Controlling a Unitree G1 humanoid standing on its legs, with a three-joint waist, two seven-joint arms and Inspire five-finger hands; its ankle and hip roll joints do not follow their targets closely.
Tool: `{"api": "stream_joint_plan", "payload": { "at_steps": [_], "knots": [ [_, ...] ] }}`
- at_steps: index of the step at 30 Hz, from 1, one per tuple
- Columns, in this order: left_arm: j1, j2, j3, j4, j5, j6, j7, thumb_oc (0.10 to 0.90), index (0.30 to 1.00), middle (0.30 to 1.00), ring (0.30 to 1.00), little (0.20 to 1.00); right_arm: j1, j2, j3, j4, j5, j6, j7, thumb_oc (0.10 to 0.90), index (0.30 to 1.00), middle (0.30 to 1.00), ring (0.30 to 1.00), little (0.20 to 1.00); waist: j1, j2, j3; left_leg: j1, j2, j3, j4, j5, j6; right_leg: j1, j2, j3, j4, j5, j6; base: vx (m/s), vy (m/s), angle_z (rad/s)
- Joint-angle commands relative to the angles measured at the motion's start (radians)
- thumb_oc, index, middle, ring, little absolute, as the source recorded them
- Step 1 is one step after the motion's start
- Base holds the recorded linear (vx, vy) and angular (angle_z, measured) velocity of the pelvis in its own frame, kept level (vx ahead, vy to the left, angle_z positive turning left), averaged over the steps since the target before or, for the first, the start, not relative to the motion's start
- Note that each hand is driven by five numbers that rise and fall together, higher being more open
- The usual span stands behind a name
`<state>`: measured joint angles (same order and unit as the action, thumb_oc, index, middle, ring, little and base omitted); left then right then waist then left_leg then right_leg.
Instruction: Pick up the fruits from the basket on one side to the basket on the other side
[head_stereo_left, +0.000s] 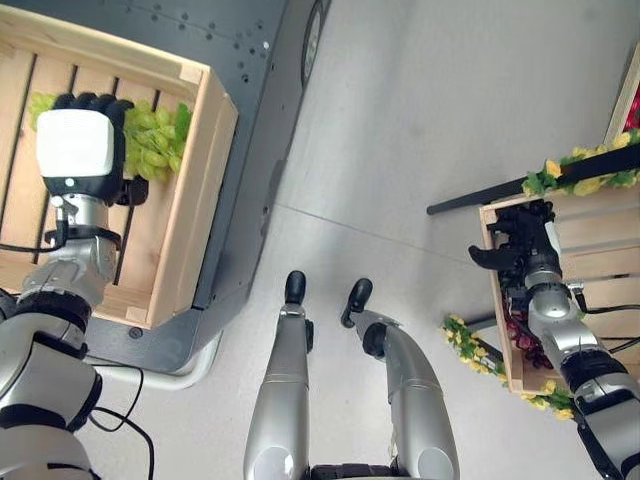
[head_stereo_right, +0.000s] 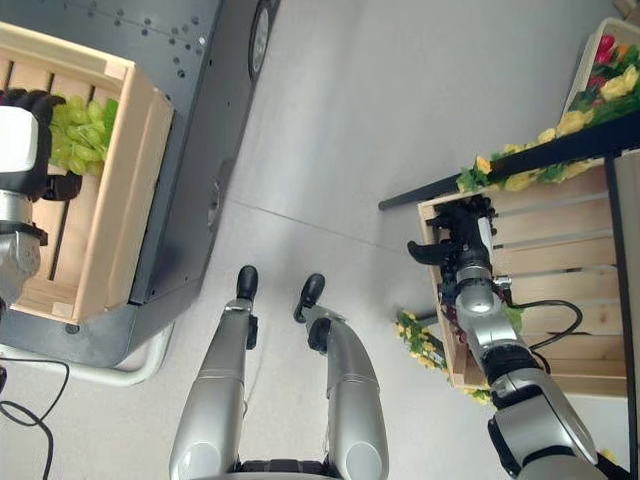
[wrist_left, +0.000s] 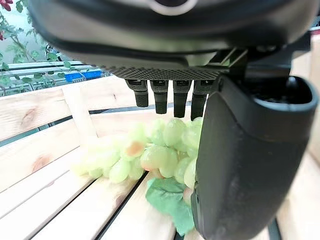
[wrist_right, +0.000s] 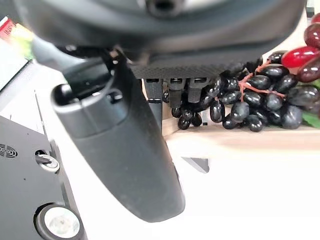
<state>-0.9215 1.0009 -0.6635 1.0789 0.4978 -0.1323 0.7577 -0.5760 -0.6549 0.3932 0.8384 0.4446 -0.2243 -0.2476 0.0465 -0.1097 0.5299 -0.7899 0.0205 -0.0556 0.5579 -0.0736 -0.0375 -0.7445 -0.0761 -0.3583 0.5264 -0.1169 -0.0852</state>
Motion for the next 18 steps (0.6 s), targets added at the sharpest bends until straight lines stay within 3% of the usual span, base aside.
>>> {"api": "stream_joint_plan", "payload": {
  "at_steps": [1, 6, 14, 18],
  "knots": [
    [-0.091, 0.087, 0.016, -0.037, 0.005, 0.032, 0.061, 0.8, 0.9, 0.9, 0.9, 0.9, -0.074, 0.124, 0.145, -0.041, -0.014, -0.038, 0.158, 0.8, 0.9, 0.9, 0.9, 0.9, 0.059, 0.024, -0.01, 0.05, -0.061, 0.084, -0.075, -0.007, 0.088, 0.079, 0.014, 0.043, -0.002, -0.015, 0.033, 0.0, 0.0, 0.0],
    [-0.087, 0.078, -0.018, -0.034, -0.005, 0.037, -0.029, 0.8, 0.9, 0.9, 0.9, 0.9, -0.086, 0.12, 0.147, -0.038, -0.015, -0.038, 0.169, 0.8, 0.9, 0.9, 0.9, 0.9, 0.054, 0.028, -0.01, 0.047, -0.062, 0.089, -0.083, -0.002, 0.088, 0.071, 0.016, 0.047, -0.009, -0.008, 0.036, -0.01, 0.031, -0.01],
    [-0.124, 0.077, -0.075, -0.026, 0.004, -0.017, -0.095, 0.8, 0.9, 0.9, 0.9, 0.9, -0.102, 0.11, 0.155, -0.026, -0.013, -0.04, 0.177, 0.8, 0.9, 0.9, 0.9, 0.9, 0.047, 0.028, -0.01, 0.038, -0.057, 0.094, -0.089, 0.002, 0.088, 0.057, 0.015, 0.049, -0.008, -0.006, 0.038, 0.0, 0.008, 0.0],
    [-0.158, 0.077, -0.121, -0.036, 0.0, 0.006, -0.2, 0.8, 0.9, 0.9, 0.9, 0.9, -0.112, 0.098, 0.153, -0.017, -0.004, -0.048, 0.186, 0.8, 0.9, 0.9, 0.9, 0.9, 0.046, 0.03, -0.01, 0.034, -0.058, 0.094, -0.091, 0.003, 0.09, 0.05, 0.014, 0.046, -0.007, -0.004, 0.041, 0.0, 0.0, 0.0]
  ]
}}
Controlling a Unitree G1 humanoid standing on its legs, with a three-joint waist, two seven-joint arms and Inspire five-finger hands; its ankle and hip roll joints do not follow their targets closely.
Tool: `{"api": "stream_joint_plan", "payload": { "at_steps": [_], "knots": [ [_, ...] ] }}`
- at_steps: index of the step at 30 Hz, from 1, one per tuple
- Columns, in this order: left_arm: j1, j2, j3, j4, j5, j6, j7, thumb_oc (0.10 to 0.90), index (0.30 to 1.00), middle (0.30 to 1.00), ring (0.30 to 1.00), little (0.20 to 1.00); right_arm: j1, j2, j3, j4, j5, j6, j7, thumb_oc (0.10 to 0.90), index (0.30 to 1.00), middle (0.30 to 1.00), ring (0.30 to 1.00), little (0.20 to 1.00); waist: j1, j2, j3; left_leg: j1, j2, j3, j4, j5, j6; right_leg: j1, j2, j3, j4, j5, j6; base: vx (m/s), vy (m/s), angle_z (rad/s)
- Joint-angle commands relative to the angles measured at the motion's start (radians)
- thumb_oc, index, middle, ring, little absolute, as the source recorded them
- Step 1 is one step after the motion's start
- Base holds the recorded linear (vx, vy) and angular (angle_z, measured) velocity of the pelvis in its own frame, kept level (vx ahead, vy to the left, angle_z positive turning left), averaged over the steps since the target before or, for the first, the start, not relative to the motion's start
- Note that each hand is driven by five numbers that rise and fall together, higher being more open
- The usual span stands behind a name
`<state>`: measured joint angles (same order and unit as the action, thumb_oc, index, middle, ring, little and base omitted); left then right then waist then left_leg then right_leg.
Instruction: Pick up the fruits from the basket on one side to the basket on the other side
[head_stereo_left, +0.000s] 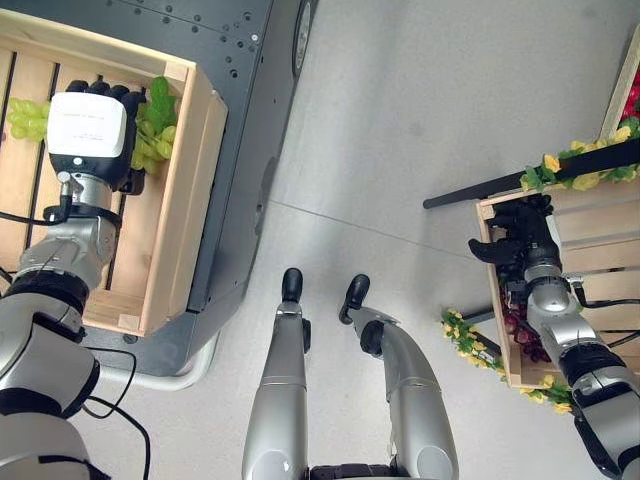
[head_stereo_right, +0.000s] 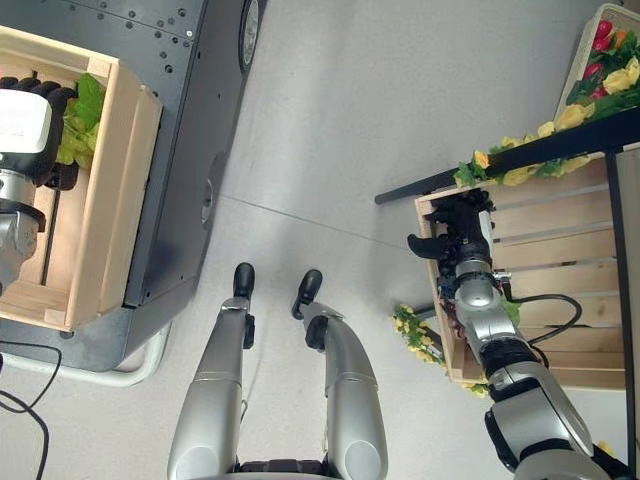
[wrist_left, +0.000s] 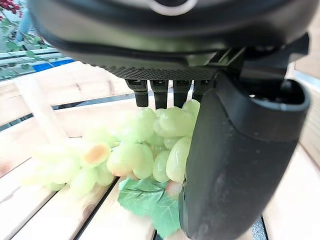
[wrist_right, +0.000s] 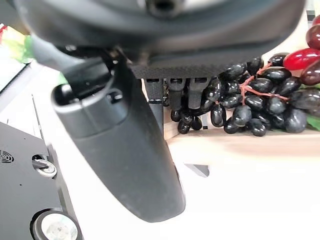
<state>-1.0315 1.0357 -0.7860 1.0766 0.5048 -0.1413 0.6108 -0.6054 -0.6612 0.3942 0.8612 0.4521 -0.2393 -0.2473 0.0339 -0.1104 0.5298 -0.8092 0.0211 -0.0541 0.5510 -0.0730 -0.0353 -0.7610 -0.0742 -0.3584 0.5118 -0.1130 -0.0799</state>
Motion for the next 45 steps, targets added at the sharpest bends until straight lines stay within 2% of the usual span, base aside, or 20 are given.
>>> {"api": "stream_joint_plan", "payload": {
  "at_steps": [1, 4, 5, 9, 10, 11, 12, 19, 20, 21, 26, 30, 31, 34, 36, 39, 41, 42, 43, 45],
  "knots": [
    [-0.045, 0.041, -0.002, -0.032, -0.009, 0.041, -0.081, 0.8, 0.9, 0.9, 0.9, 0.9, -0.088, 0.103, 0.151, -0.039, -0.01, -0.031, 0.186, 0.8, 0.9, 0.9, 0.9, 0.9, 0.059, 0.031, -0.01, 0.052, -0.058, 0.093, -0.085, 0.003, 0.087, 0.067, 0.012, 0.045, 0.007, -0.007, 0.036, 0.0, 0.0, 0.0],
    [-0.021, 0.029, -0.009, -0.001, -0.034, 0.127, -0.144, 0.8, 0.9, 0.9, 0.9, 0.9, -0.084, 0.106, 0.156, -0.038, -0.009, -0.026, 0.184, 0.8, 0.9, 0.9, 0.9, 0.9, 0.059, 0.031, -0.01, 0.079, -0.06, 0.09, -0.083, -0.015, 0.08, 0.09, 0.015, 0.057, 0.008, -0.02, 0.048, 0.01, 0.002, 0.0],
    [-0.03, 0.028, -0.004, 0.014, -0.044, 0.15, -0.143, 0.8, 0.9, 0.9, 0.9, 0.9, -0.104, 0.103, 0.155, -0.036, -0.007, -0.024, 0.184, 0.8, 0.9, 0.9, 0.9, 0.9, 0.055, 0.03, -0.01, 0.051, -0.059, 0.091, -0.086, 0.008, 0.084, 0.066, 0.014, 0.046, 0.002, -0.005, 0.036, 0.04, 0.009, -0.01],
    [-0.021, 0.015, 0.005, 0.053, -0.071, 0.189, -0.187, 0.8, 0.9, 0.9, 0.9, 0.9, -0.088, 0.108, 0.164, -0.031, 0.001, -0.031, 0.185, 0.8, 0.9, 0.9, 0.9, 0.9, 0.054, 0.021, -0.01, 0.085, -0.057, 0.09, -0.091, -0.012, 0.078, 0.096, 0.017, 0.057, -0.001, -0.02, 0.047, 0.01, -0.012, -0.07],
    [-0.02, 0.013, 0.011, 0.058, -0.081, 0.178, -0.201, 0.66, 0.691, 0.691, 0.691, 0.691, -0.086, 0.107, 0.163, -0.03, 0.009, -0.031, 0.186, 0.8, 0.9, 0.9, 0.9, 0.9, 0.054, 0.02, -0.01, 0.086, -0.057, 0.089, -0.092, -0.012, 0.077, 0.097, 0.017, 0.056, -0.001, -0.02, 0.048, -0.05, -0.022, -0.04],
    [-0.033, 0.015, 0.015, 0.058, -0.082, 0.175, -0.204, 0.59, 0.585, 0.585, 0.585, 0.585, -0.1, 0.104, 0.157, -0.029, 0.012, -0.031, 0.187, 0.8, 0.9, 0.9, 0.9, 0.9, 0.051, 0.02, -0.01, 0.058, -0.056, 0.091, -0.093, 0.009, 0.082, 0.073, 0.015, 0.045, -0.004, -0.006, 0.037, 0.0, -0.03, -0.04],
    [-0.021, 0.008, 0.015, 0.058, -0.083, 0.161, -0.206, 0.4, 0.3, 0.3, 0.3, 0.3, -0.087, 0.107, 0.16, -0.025, 0.021, -0.032, 0.189, 0.8, 0.9, 0.9, 0.9, 0.9, 0.055, 0.018, -0.01, 0.088, -0.058, 0.087, -0.094, -0.011, 0.078, 0.099, 0.018, 0.055, -0.002, -0.021, 0.048, 0.0, 0.0, 0.0],
    [-0.018, 0.007, 0.023, 0.028, -0.093, 0.085, -0.234, 0.4, 0.3, 0.3, 0.3, 0.3, -0.083, 0.106, 0.142, -0.029, 0.022, -0.038, 0.194, 0.8, 0.9, 0.9, 0.9, 0.9, 0.058, 0.025, -0.01, 0.1, -0.063, 0.086, -0.099, -0.014, 0.079, 0.11, 0.017, 0.055, -0.005, -0.023, 0.047, 0.0, -0.005, 0.0],
    [-0.026, 0.012, 0.03, 0.02, -0.092, 0.078, -0.229, 0.4, 0.3, 0.3, 0.3, 0.3, -0.095, 0.102, 0.134, -0.032, 0.02, -0.037, 0.194, 0.8, 0.9, 0.9, 0.9, 0.9, 0.055, 0.028, -0.01, 0.074, -0.062, 0.088, -0.099, 0.005, 0.084, 0.086, 0.014, 0.045, -0.007, -0.009, 0.037, 0.0, 0.0, 0.0],
    [-0.012, 0.009, 0.029, 0.019, -0.092, 0.077, -0.228, 0.4, 0.3, 0.3, 0.3, 0.3, -0.081, 0.105, 0.138, -0.033, 0.02, -0.037, 0.194, 0.8, 0.9, 0.9, 0.9, 0.9, 0.058, 0.027, -0.01, 0.102, -0.063, 0.085, -0.098, -0.015, 0.08, 0.111, 0.015, 0.056, -0.003, -0.024, 0.048, 0.0, 0.0, 0.0],
    [-0.006, 0.021, 0.055, -0.007, -0.106, 0.023, -0.172, 0.4, 0.3, 0.3, 0.3, 0.3, -0.082, 0.102, 0.123, -0.033, 0.034, -0.033, 0.197, 0.8, 0.9, 0.9, 0.9, 0.9, 0.061, 0.037, -0.01, 0.104, -0.067, 0.09, -0.112, 0.006, 0.084, 0.114, 0.011, 0.047, -0.019, -0.008, 0.039, -0.02, -0.007, 0.01],
    [0.028, 0.025, 0.088, -0.036, -0.148, -0.006, -0.147, 0.4, 0.3, 0.3, 0.3, 0.3, -0.062, 0.111, 0.116, -0.04, 0.034, -0.031, 0.196, 0.8, 0.9, 0.9, 0.9, 0.9, 0.073, 0.045, -0.01, 0.161, -0.074, 0.086, -0.122, -0.015, 0.081, 0.162, 0.01, 0.057, -0.022, -0.025, 0.051, 0.01, -0.015, 0.02],
    [0.031, 0.03, 0.109, -0.044, -0.178, -0.014, -0.134, 0.4, 0.3, 0.3, 0.3, 0.3, -0.069, 0.113, 0.109, -0.045, 0.031, -0.029, 0.195, 0.8, 0.9, 0.9, 0.9, 0.9, 0.072, 0.048, -0.01, 0.148, -0.075, 0.088, -0.125, 0.002, 0.086, 0.152, 0.007, 0.048, -0.029, -0.011, 0.041, 0.04, -0.025, 0.0],
    [0.09, 0.026, 0.18, -0.048, -0.237, -0.039, -0.101, 0.4, 0.3, 0.3, 0.3, 0.3, -0.043, 0.128, 0.104, -0.056, 0.025, -0.025, 0.192, 0.8, 0.9, 0.9, 0.9, 0.9, 0.082, 0.05, -0.01, 0.214, -0.077, 0.086, -0.13, -0.024, 0.082, 0.213, 0.007, 0.061, -0.033, -0.032, 0.052, 0.02, -0.008, 0.0],
    [0.136, 0.024, 0.271, -0.058, -0.313, -0.074, -0.054, 0.4, 0.3, 0.3, 0.3, 0.3, -0.027, 0.136, 0.091, -0.082, 0.017, -0.021, 0.183, 0.8, 0.9, 0.9, 0.9, 0.9, 0.084, 0.052, -0.01, 0.233, -0.078, 0.085, -0.138, -0.009, 0.088, 0.232, 0.002, 0.056, -0.044, -0.022, 0.042, -0.05, -0.02, 0.01],
    [0.192, 0.018, 0.357, -0.068, -0.387, -0.102, -0.047, 0.4, 0.3, 0.3, 0.3, 0.3, -0.001, 0.144, 0.083, -0.11, 0.01, -0.012, 0.178, 0.8, 0.9, 0.9, 0.9, 0.9, 0.086, 0.051, -0.01, 0.28, -0.083, 0.08, -0.151, -0.013, 0.087, 0.277, 0.002, 0.066, -0.06, -0.024, 0.044, 0.0, -0.02, 0.01],
    [0.282, -0.006, 0.473, -0.095, -0.482, -0.142, -0.048, 0.4, 0.3, 0.3, 0.3, 0.3, 0.043, 0.155, 0.066, -0.153, -0.001, -0.002, 0.172, 0.8, 0.9, 0.9, 0.9, 0.9, 0.092, 0.049, -0.01, 0.348, -0.091, 0.073, -0.173, -0.017, 0.087, 0.345, 0.001, 0.075, -0.092, -0.024, 0.048, 0.02, -0.041, -0.06],
    [0.284, -0.006, 0.474, -0.096, -0.482, -0.142, -0.048, 0.4, 0.3, 0.3, 0.3, 0.3, 0.043, 0.155, 0.067, -0.153, -0.001, -0.002, 0.172, 0.8, 0.9, 0.9, 0.9, 0.9, 0.092, 0.05, -0.01, 0.349, -0.091, 0.073, -0.173, -0.016, 0.087, 0.346, 0.001, 0.075, -0.093, -0.024, 0.048, 0.04, -0.035, -0.07],
    [0.349, -0.027, 0.558, -0.125, -0.552, -0.163, -0.049, 0.4, 0.3, 0.3, 0.3, 0.3, 0.075, 0.163, 0.049, -0.182, -0.009, 0.008, 0.171, 0.8, 0.9, 0.9, 0.9, 0.9, 0.097, 0.05, -0.01, 0.408, -0.095, 0.066, -0.198, -0.017, 0.086, 0.402, -0.001, 0.081, -0.119, -0.024, 0.051, 0.04, -0.03, -0.03],
    [0.387, -0.038, 0.603, -0.138, -0.609, -0.181, -0.054, 0.4, 0.3, 0.3, 0.3, 0.3, 0.093, 0.166, 0.042, -0.192, -0.012, 0.01, 0.175, 0.8, 0.9, 0.9, 0.9, 0.9, 0.098, 0.052, -0.01, 0.446, -0.099, 0.062, -0.216, -0.015, 0.085, 0.44, 0.0, 0.086, -0.141, -0.022, 0.054, 0.05, -0.021, 0.01]
  ]
}}
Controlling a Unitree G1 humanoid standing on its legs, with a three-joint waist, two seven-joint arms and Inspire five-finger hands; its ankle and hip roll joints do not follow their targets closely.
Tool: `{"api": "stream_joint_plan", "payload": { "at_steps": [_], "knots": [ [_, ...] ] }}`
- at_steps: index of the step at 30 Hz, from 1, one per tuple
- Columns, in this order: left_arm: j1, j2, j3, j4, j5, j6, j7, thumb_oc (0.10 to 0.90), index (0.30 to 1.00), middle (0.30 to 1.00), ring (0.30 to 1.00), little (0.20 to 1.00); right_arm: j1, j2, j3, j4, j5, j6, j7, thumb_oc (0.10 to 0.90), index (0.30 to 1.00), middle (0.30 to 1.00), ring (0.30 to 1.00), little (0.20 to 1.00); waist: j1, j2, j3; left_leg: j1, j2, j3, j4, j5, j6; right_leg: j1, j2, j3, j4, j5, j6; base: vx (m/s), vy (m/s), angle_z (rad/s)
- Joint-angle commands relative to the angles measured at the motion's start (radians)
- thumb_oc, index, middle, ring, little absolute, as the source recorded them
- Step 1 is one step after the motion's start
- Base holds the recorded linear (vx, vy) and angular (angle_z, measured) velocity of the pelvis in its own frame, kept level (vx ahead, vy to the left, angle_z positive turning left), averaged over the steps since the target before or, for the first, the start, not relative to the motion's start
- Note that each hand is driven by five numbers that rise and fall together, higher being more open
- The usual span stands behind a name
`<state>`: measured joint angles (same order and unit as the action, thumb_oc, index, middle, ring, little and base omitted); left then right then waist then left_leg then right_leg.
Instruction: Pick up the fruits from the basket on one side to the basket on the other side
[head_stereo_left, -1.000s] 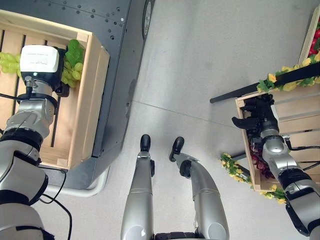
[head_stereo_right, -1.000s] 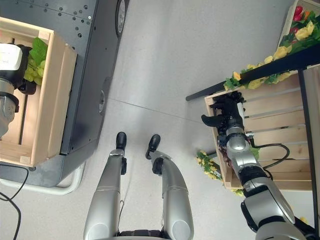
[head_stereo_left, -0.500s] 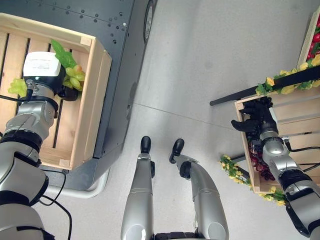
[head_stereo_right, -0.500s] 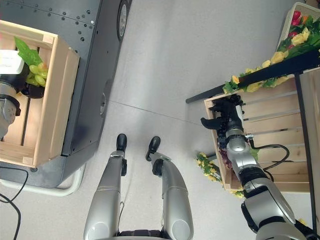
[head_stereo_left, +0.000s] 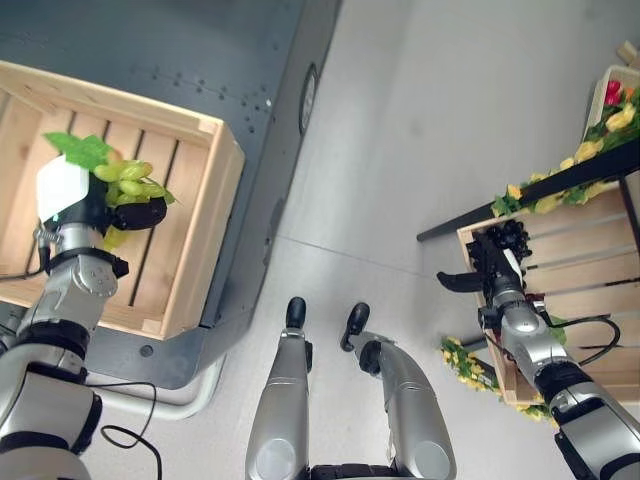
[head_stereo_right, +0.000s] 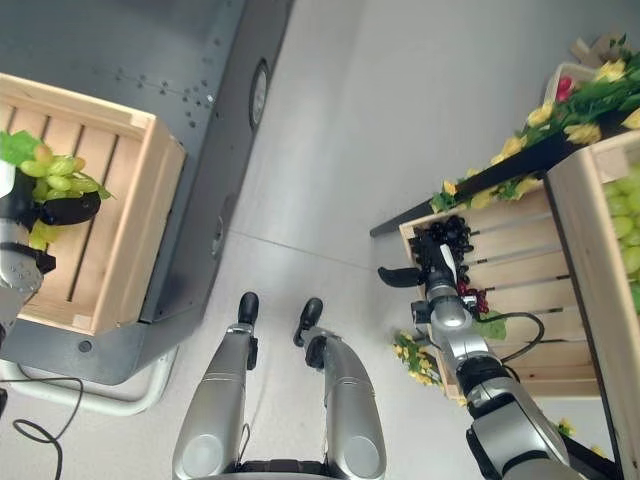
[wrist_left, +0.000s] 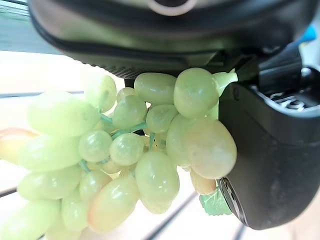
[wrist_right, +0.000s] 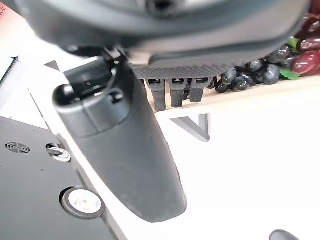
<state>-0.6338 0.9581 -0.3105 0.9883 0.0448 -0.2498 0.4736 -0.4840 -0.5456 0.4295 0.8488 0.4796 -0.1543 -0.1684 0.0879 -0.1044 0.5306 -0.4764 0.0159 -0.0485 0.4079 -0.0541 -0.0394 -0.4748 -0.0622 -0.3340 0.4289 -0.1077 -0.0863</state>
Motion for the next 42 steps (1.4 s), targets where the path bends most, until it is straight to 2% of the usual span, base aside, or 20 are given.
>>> {"api": "stream_joint_plan", "payload": {
  "at_steps": [1, 3, 4, 8, 13, 16, 22, 28, 34, 37, 40, 42],
  "knots": [
    [0.029, 0.022, 0.179, -0.062, -0.225, -0.1, 0.075, 0.4, 0.3, 0.3, 0.3, 0.3, 0.0, 0.054, -0.003, -0.187, -0.046, -0.08, 0.107, 0.8, 0.9, 0.9, 0.9, 0.9, 0.043, 0.049, -0.027, 0.152, -0.098, 0.049, -0.101, -0.03, 0.088, 0.19, -0.01, 0.07, -0.092, -0.02, 0.065, 0.05, -0.003, 0.01],
    [0.056, 0.015, 0.205, -0.074, -0.247, -0.104, 0.065, 0.4, 0.3, 0.3, 0.3, 0.3, 0.019, 0.055, -0.007, -0.196, -0.051, -0.08, 0.111, 0.8, 0.9, 0.9, 0.9, 0.9, 0.041, 0.051, -0.046, 0.165, -0.098, 0.044, -0.119, -0.025, 0.087, 0.202, -0.01, 0.072, -0.112, -0.015, 0.067, 0.09, -0.005, 0.01],
    [0.126, -0.014, 0.262, -0.108, -0.316, -0.14, 0.058, 0.4, 0.3, 0.3, 0.3, 0.3, 0.068, 0.057, -0.015, -0.227, -0.062, -0.078, 0.115, 0.8, 0.9, 0.9, 0.9, 0.9, 0.04, 0.059, -0.081, 0.212, -0.099, 0.033, -0.167, -0.017, 0.084, 0.252, -0.006, 0.081, -0.168, -0.002, 0.072, 0.11, -0.014, -0.01],
    [0.241, -0.051, 0.34, -0.199, -0.358, -0.176, 0.041, 0.4, 0.3, 0.3, 0.3, 0.3, 0.156, 0.061, -0.038, -0.282, -0.078, -0.068, 0.139, 0.8, 0.9, 0.9, 0.9, 0.9, 0.036, 0.071, -0.16, 0.295, -0.099, 0.009, -0.269, 0.01, 0.077, 0.336, 0.004, 0.09, -0.274, 0.029, 0.084, 0.12, -0.038, -0.06],
    [0.345, -0.106, 0.39, -0.296, -0.391, -0.235, 0.013, 0.4, 0.3, 0.3, 0.3, 0.3, 0.255, 0.069, -0.063, -0.335, -0.104, -0.067, 0.159, 0.8, 0.9, 0.9, 0.9, 0.9, 0.033, 0.095, -0.263, 0.379, -0.098, -0.012, -0.361, 0.036, 0.073, 0.418, 0.006, 0.093, -0.36, 0.059, 0.095, 0.12, -0.033, 0.04],
    [0.368, -0.123, 0.405, -0.339, -0.388, -0.235, -0.009, 0.4, 0.3, 0.3, 0.3, 0.3, 0.286, 0.073, -0.074, -0.363, -0.102, -0.054, 0.171, 0.8, 0.9, 0.9, 0.9, 0.9, 0.031, 0.098, -0.309, 0.412, -0.095, -0.014, -0.397, 0.045, 0.071, 0.45, 0.008, 0.096, -0.391, 0.07, 0.099, 0.1, -0.062, 0.03],
    [0.394, -0.141, 0.43, -0.438, -0.484, -0.213, -0.133, 0.4, 0.3, 0.3, 0.3, 0.3, 0.331, 0.082, -0.096, -0.408, -0.111, -0.04, 0.199, 0.8, 0.9, 0.9, 0.9, 0.9, 0.017, 0.114, -0.416, 0.487, -0.086, -0.016, -0.487, 0.074, 0.064, 0.519, 0.015, 0.11, -0.475, 0.106, 0.111, 0.07, -0.073, 0.0],
    [0.361, -0.138, 0.423, -0.536, -0.577, -0.16, -0.263, 0.4, 0.3, 0.3, 0.3, 0.3, 0.315, 0.067, -0.115, -0.445, -0.107, -0.02, 0.246, 0.8, 0.9, 0.9, 0.9, 0.9, 0.009, 0.124, -0.46, 0.499, -0.087, -0.02, -0.495, 0.074, 0.058, 0.541, 0.016, 0.118, -0.516, 0.128, 0.119, 0.0, -0.078, -0.01],
    [0.297, -0.121, 0.381, -0.599, -0.629, -0.126, -0.383, 0.4, 0.3, 0.3, 0.3, 0.3, 0.24, 0.005, -0.106, -0.536, -0.072, 0.028, 0.331, 0.8, 0.9, 0.9, 0.9, 0.9, -0.003, 0.124, -0.489, 0.504, -0.083, -0.011, -0.495, 0.073, 0.055, 0.54, 0.018, 0.129, -0.516, 0.131, 0.122, 0.01, -0.061, -0.03],
    [0.227, -0.081, 0.336, -0.593, -0.628, -0.09, -0.464, 0.4, 0.3, 0.3, 0.3, 0.3, 0.176, -0.049, -0.098, -0.603, -0.021, 0.041, 0.375, 0.8, 0.9, 0.9, 0.9, 0.9, -0.017, 0.12, -0.498, 0.513, -0.076, 0.012, -0.495, 0.069, 0.053, 0.543, 0.019, 0.135, -0.516, 0.133, 0.123, 0.01, -0.059, -0.07],
    [0.171, -0.055, 0.303, -0.567, -0.668, -0.068, -0.517, 0.4, 0.3, 0.3, 0.3, 0.3, 0.13, -0.063, -0.083, -0.616, 0.024, 0.065, 0.405, 0.8, 0.9, 0.9, 0.9, 0.9, -0.024, 0.12, -0.503, 0.518, -0.074, 0.02, -0.495, 0.067, 0.051, 0.544, 0.019, 0.141, -0.516, 0.133, 0.123, 0.01, -0.035, -0.15],
    [0.101, -0.05, 0.257, -0.538, -0.722, -0.041, -0.569, 0.4, 0.3, 0.3, 0.3, 0.3, 0.076, -0.053, -0.056, -0.617, 0.145, 0.112, 0.453, 0.8, 0.9, 0.9, 0.9, 0.9, -0.03, 0.123, -0.509, 0.522, -0.071, 0.029, -0.495, 0.065, 0.051, 0.546, 0.02, 0.143, -0.516, 0.133, 0.122, 0.01, -0.031, -0.07]
  ]
}}
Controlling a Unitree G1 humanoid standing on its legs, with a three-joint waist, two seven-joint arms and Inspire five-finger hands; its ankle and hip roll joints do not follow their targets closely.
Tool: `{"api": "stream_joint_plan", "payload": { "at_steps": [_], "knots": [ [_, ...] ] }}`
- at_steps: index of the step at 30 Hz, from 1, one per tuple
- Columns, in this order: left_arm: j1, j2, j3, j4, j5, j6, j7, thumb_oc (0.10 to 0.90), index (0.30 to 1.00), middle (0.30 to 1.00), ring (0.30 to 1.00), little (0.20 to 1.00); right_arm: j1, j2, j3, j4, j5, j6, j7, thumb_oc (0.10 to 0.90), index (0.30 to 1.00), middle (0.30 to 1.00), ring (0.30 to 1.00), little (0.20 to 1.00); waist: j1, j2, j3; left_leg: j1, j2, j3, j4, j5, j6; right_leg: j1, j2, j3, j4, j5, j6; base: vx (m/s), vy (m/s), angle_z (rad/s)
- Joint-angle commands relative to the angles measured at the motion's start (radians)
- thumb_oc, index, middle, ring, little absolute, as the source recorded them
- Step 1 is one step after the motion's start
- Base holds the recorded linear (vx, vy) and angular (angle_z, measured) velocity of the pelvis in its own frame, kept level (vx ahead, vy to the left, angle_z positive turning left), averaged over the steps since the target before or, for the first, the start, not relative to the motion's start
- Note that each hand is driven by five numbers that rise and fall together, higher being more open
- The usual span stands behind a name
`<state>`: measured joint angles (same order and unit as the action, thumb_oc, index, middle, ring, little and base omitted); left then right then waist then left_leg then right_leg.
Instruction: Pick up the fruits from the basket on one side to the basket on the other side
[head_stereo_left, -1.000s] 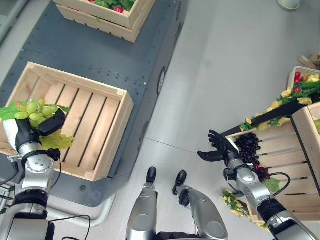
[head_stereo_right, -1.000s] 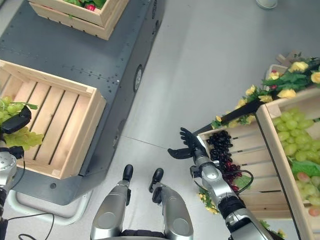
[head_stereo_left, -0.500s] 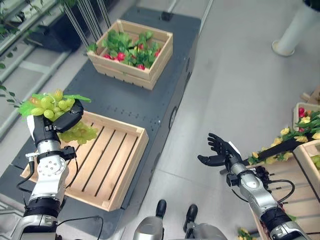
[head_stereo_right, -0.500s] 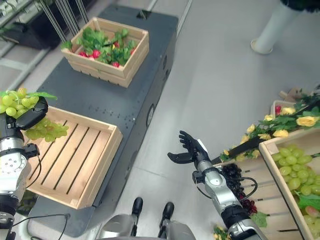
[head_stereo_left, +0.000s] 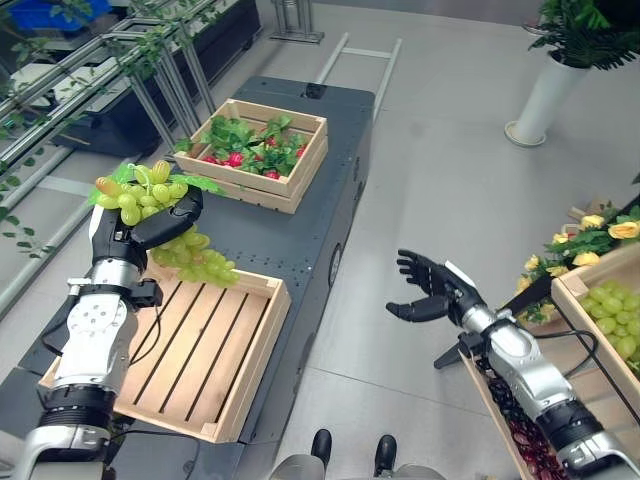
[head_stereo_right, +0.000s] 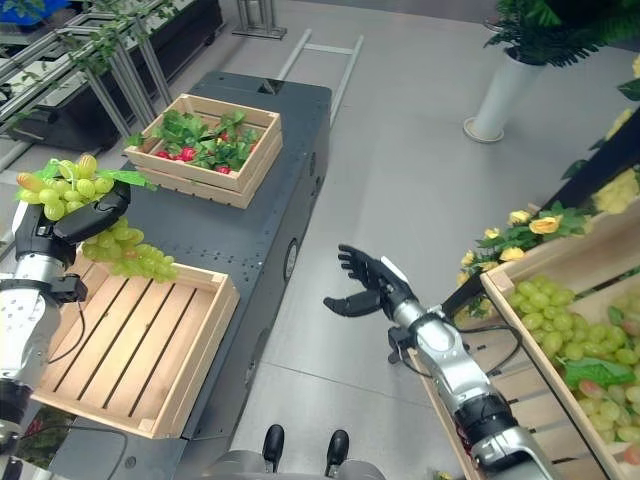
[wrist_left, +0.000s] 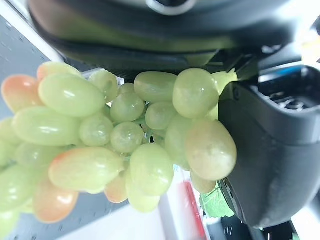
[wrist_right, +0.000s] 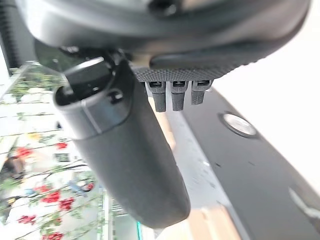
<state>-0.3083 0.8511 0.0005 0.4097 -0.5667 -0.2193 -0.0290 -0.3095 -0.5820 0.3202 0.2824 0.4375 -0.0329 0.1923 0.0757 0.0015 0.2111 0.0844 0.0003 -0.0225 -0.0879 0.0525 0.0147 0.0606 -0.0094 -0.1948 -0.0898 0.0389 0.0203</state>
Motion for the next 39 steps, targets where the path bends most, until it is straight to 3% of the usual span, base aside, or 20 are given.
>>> {"api": "stream_joint_plan", "payload": {
  "at_steps": [1, 7, 16, 23, 39],
  "knots": [
    [-0.274, 0.052, -0.09, 0.06, -0.12, -0.065, -0.074, 0.4, 0.3, 0.3, 0.3, 0.3, -0.128, 0.007, 0.063, -0.046, 0.258, 0.026, 0.107, 0.8, 0.9, 0.9, 0.9, 0.9, -0.022, 0.018, -0.192, -0.035, -0.055, 0.008, 0.001, -0.043, -0.004, 0.012, -0.032, 0.008, 0.003, -0.015, 0.015, 0.0, 0.0, 0.0],
    [-0.429, 0.01, -0.196, 0.111, -0.152, -0.07, -0.092, 0.4, 0.3, 0.3, 0.3, 0.3, -0.234, 0.082, 0.082, 0.014, 0.363, 0.083, 0.093, 0.8, 0.9, 0.9, 0.9, 0.9, -0.039, 0.024, -0.201, -0.02, -0.05, 0.025, 0.001, -0.052, -0.004, 0.016, -0.031, 0.024, 0.003, -0.017, 0.011, 0.01, -0.012, -0.06],
    [-0.605, -0.1, -0.336, 0.168, -0.154, -0.082, -0.112, 0.4, 0.3, 0.3, 0.3, 0.3, -0.411, 0.132, 0.119, 0.08, 0.621, 0.274, 0.075, 0.8, 0.9, 0.9, 0.9, 0.9, -0.063, 0.014, -0.224, -0.009, -0.046, 0.044, 0.001, -0.063, -0.006, 0.017, -0.023, 0.049, 0.003, -0.02, 0.008, 0.02, -0.002, -0.07],
    [-0.678, -0.177, -0.413, 0.184, -0.145, -0.075, -0.108, 0.4, 0.3, 0.3, 0.3, 0.3, -0.48, 0.189, 0.129, 0.135, 0.707, 0.266, 0.022, 0.8, 0.9, 0.9, 0.9, 0.9, -0.075, 0.007, -0.238, -0.007, -0.042, 0.061, 0.001, -0.065, -0.006, 0.012, -0.019, 0.059, 0.003, -0.015, 0.008, 0.01, 0.002, -0.07],
    [-0.71, -0.272, -0.477, 0.179, -0.145, -0.043, -0.141, 0.4, 0.3, 0.3, 0.3, 0.3, -0.586, 0.227, 0.176, 0.222, 0.693, 0.246, -0.037, 0.8, 0.9, 0.9, 0.9, 0.9, -0.077, 0.0, -0.246, -0.002, -0.039, 0.081, 0.001, -0.068, -0.001, 0.011, -0.019, 0.07, 0.003, -0.012, 0.006, 0.01, 0.002, -0.04]
  ]
}}
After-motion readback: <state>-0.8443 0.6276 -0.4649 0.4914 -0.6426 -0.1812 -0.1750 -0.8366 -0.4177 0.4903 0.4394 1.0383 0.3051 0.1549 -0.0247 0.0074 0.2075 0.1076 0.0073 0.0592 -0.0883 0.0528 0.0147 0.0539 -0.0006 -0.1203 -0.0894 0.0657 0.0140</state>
